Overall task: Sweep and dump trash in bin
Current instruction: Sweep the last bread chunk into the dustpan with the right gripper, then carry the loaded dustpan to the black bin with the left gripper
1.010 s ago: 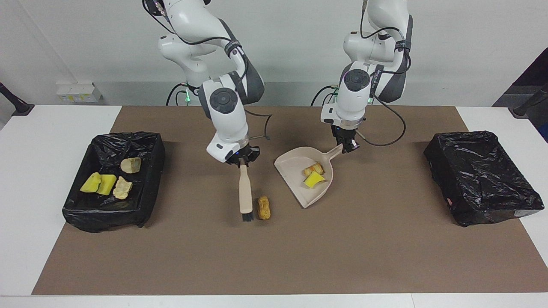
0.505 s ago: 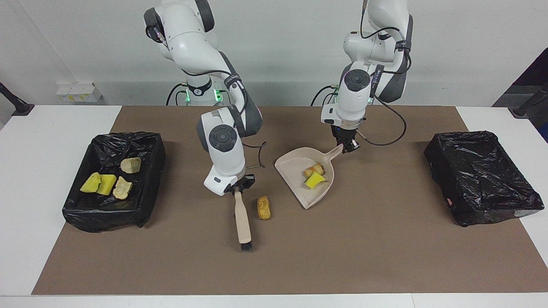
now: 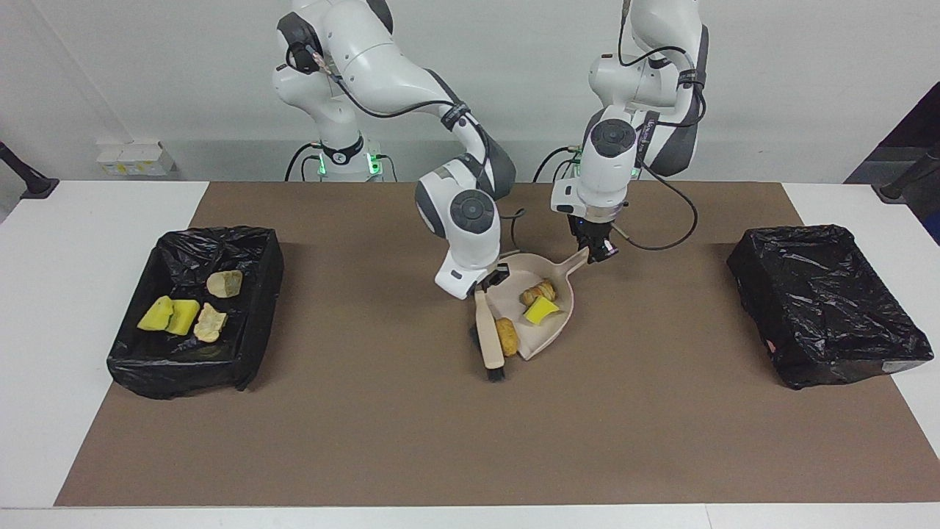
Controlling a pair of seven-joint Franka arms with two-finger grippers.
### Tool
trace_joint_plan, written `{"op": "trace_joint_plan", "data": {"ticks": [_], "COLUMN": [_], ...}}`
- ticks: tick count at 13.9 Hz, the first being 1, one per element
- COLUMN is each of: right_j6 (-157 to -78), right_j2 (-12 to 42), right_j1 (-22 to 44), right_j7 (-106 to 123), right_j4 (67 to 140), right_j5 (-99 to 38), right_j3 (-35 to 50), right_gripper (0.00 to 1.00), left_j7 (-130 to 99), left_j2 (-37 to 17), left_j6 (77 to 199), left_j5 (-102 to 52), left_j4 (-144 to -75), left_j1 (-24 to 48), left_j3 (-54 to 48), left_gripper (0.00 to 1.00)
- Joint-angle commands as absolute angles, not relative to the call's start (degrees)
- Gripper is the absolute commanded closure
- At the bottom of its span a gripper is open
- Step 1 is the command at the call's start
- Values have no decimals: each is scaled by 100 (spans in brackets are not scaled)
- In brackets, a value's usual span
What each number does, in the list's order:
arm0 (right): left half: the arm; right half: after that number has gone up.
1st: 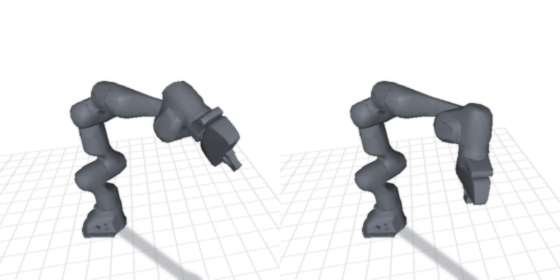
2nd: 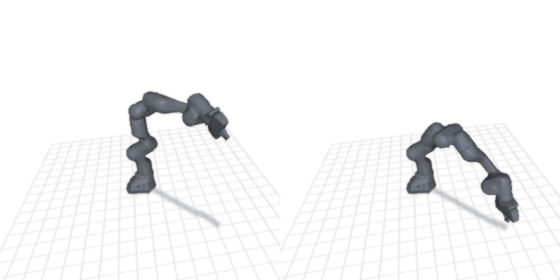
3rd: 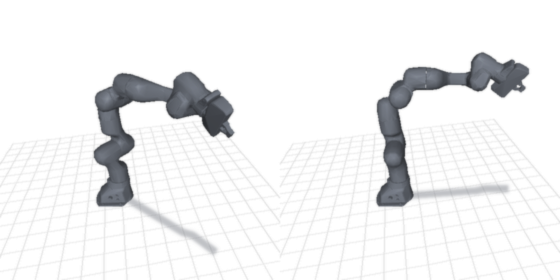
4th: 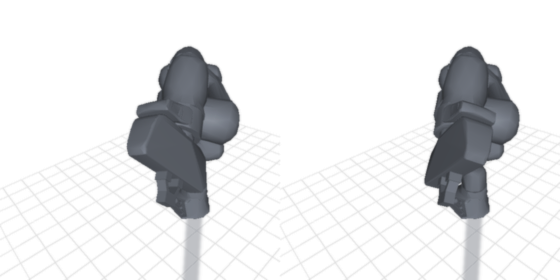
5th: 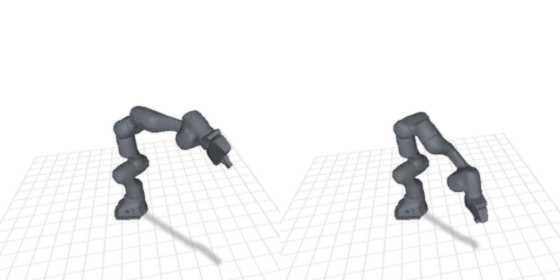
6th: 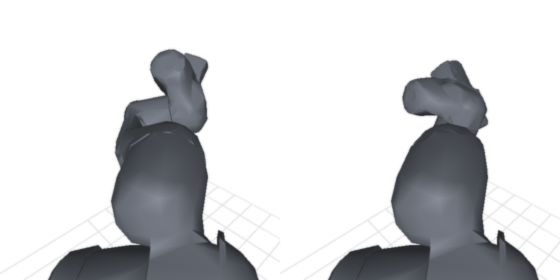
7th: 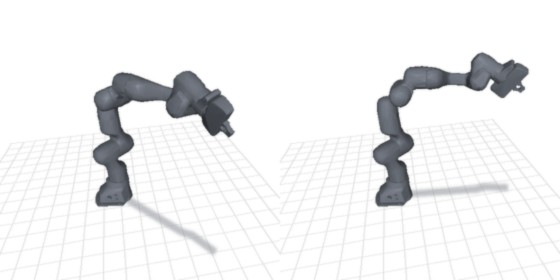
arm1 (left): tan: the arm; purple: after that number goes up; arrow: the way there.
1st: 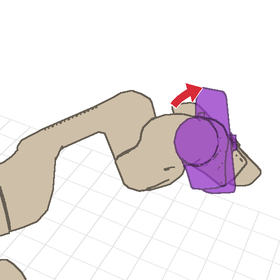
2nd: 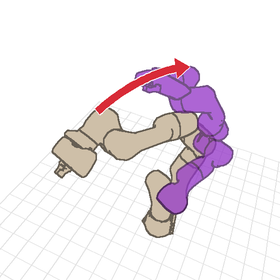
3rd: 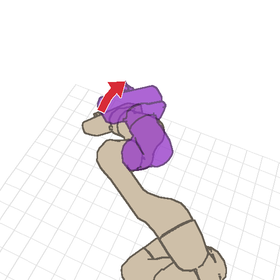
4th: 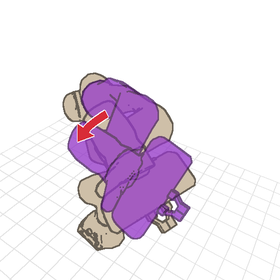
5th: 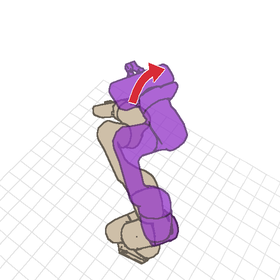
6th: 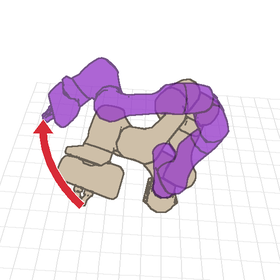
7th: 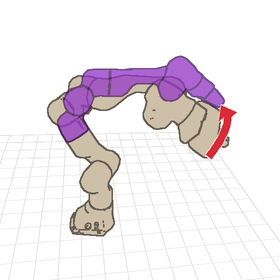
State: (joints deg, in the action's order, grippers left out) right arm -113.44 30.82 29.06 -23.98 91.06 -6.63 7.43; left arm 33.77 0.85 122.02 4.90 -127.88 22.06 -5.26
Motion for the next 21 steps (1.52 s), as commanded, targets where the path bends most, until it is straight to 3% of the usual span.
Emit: {"op": "trace_joint_plan", "data": {"ticks": [1, 10, 14, 18, 21], "right_j6": [-11285, -10741, -10092, -9450, -9203], "right_j2": [2804, 2496, 2005, 1469, 1214], "right_j1": [3049, 2866, 2506, 2023, 1837], "right_j7": [-2522, -2646, -2288, -1926, -1837], "right_j4": [9422, 9334, 9343, 9343, 9343], "right_j5": [-1080, -1003, -1002, -984, -958], "right_j3": [861, 861, 861, 853, 835], "right_gripper": [100, 100, 100, 100, 100], "left_j7": [3261, 3024, 2813, 2874, 3023], "left_j2": [246, 211, 281, 587, 826], "left_j6": [12340, 12349, 12331, 12087, 10990], "left_j5": [554, 554, 528, 501, 492], "left_j4": [-12955, -12903, -12762, -12621, -12368], "left_j1": [2241, 2232, 2154, 1680, 1022], "left_j3": [-475, -475, -448, -431, -396], "left_gripper": [100, 100, 100, 100, 100]}}
